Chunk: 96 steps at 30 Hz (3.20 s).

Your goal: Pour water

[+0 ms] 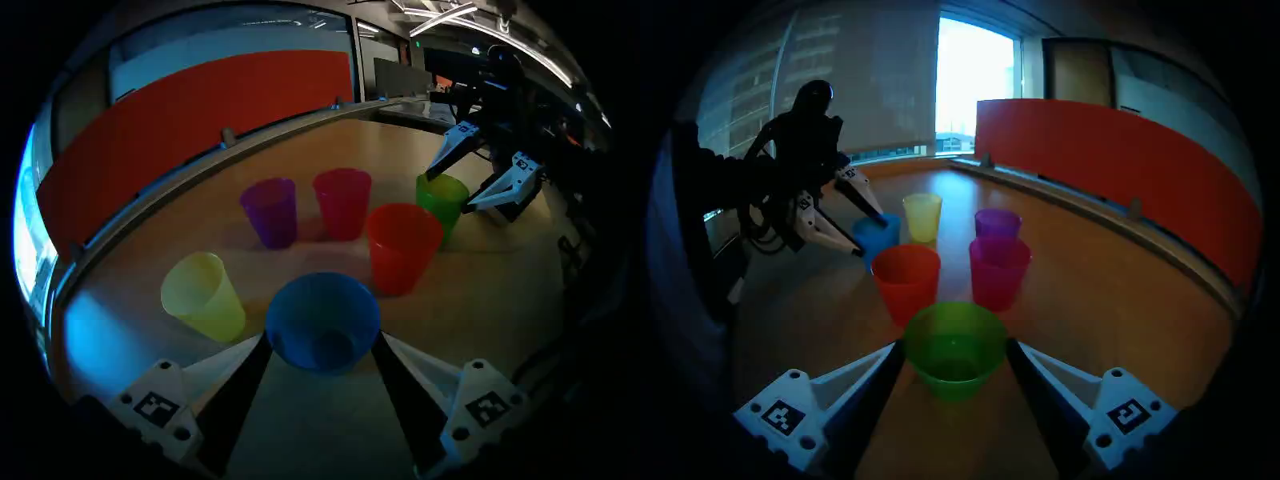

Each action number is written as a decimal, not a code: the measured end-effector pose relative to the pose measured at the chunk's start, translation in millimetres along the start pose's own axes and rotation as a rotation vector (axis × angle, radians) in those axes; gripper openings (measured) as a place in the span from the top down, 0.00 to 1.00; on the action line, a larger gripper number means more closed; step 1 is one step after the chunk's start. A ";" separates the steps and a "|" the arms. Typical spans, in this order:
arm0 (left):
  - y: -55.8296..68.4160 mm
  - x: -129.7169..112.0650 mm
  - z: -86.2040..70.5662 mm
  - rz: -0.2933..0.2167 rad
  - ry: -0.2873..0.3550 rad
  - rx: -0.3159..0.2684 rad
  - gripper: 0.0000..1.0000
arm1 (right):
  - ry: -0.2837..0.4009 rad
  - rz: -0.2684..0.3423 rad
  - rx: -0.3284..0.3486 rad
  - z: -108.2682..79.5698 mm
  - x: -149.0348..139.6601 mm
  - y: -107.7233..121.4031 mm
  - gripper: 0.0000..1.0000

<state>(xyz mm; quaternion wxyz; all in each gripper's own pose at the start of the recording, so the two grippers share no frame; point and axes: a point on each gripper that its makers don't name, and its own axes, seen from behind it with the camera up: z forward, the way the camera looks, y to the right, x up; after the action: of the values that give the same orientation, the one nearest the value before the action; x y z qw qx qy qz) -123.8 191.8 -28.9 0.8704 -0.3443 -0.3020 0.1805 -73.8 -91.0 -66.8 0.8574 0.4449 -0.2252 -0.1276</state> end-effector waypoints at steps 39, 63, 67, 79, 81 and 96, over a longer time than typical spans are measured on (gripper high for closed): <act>-17.7 -42.0 -42.0 -0.064 0.004 0.107 0.09 | 0.063 0.146 -0.251 -54.2 -26.3 19.7 0.01; -114.1 -23.6 -121.5 -0.262 0.310 0.491 0.09 | 0.331 0.250 -0.722 -120.8 32.0 98.7 0.01; -123.3 -20.0 -137.1 -0.288 0.364 0.537 0.09 | 0.369 0.266 -0.756 -125.5 40.6 103.8 0.00; -134.7 -8.2 -166.3 -0.325 0.479 0.627 0.09 | 0.446 0.259 -0.837 -127.4 66.4 107.0 0.00; -134.6 -6.4 -168.9 -0.331 0.495 0.633 0.09 | 0.458 0.264 -0.838 -124.4 69.0 106.0 0.00; -140.6 -1.4 -176.4 -0.357 0.588 0.667 0.09 | 0.497 0.268 -0.882 -105.3 72.9 97.8 0.01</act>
<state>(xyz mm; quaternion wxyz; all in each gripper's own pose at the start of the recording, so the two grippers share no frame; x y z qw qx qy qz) 4.8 6.5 -32.2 0.9994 -0.0253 -0.0231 0.0102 43.8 8.6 -19.5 0.9996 0.0257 0.0053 0.0101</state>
